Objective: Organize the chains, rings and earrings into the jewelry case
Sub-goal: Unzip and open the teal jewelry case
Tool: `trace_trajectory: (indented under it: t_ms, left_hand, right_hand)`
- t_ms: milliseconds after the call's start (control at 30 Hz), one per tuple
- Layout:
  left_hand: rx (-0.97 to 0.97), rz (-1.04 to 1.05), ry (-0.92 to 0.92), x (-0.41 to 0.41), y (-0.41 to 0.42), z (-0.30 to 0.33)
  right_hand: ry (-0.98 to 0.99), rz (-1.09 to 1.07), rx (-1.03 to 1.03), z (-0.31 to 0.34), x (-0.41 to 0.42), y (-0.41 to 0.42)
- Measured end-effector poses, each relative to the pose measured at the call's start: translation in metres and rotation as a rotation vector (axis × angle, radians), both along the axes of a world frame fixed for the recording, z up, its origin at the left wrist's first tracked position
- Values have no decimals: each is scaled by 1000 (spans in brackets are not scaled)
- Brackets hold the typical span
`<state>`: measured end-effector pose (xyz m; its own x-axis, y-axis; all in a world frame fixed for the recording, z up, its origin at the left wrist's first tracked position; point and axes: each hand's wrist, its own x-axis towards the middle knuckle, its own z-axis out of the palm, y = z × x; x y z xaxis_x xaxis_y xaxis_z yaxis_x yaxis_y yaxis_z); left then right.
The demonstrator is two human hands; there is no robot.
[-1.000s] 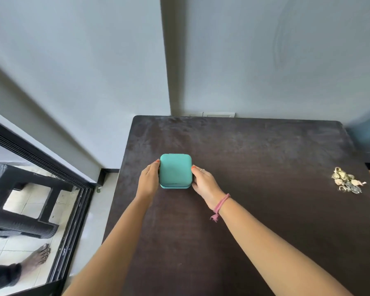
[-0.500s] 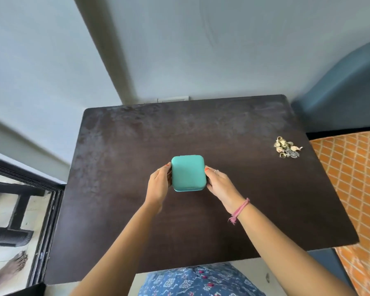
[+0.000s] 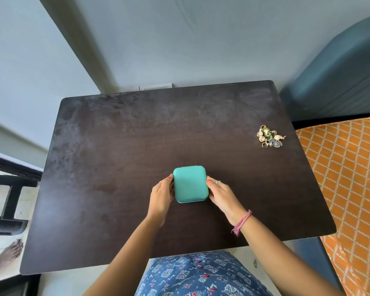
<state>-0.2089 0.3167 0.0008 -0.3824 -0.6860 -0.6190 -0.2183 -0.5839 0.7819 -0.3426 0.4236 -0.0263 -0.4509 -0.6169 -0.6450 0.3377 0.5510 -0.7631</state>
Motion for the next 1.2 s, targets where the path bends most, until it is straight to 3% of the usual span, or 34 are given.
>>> trace_trajectory:
  t_ms: [300,367,500,633,833,1033,1200]
  left_hand:
    - [-97,-69,-132,5,-1,-31]
    - [-280,-245,-231,8,-6,-35]
    - [-784,-835,-314,6,-19,-30]
    - [-1029,-1242,-375,-9,-34,-28]
    - [-985,-1354,-381,-19,-46,-28]
    - [-977,-1359,-377,-18,-46,-29]
    - [-970,-1354,-393,-16,-44,-32]
  right_hand:
    - [47,79,55,-7,-7,7]
    - [136,158,65,-8,-22,3]
    - [429,508,35,1,-55,-20]
    - [620,935,48,7,-73,-53]
    - [660,1180,113,7,-89,-78]
    - [726,1190,127,8,-95,-85]
    - [1055,1217,161,8,-87,-73]
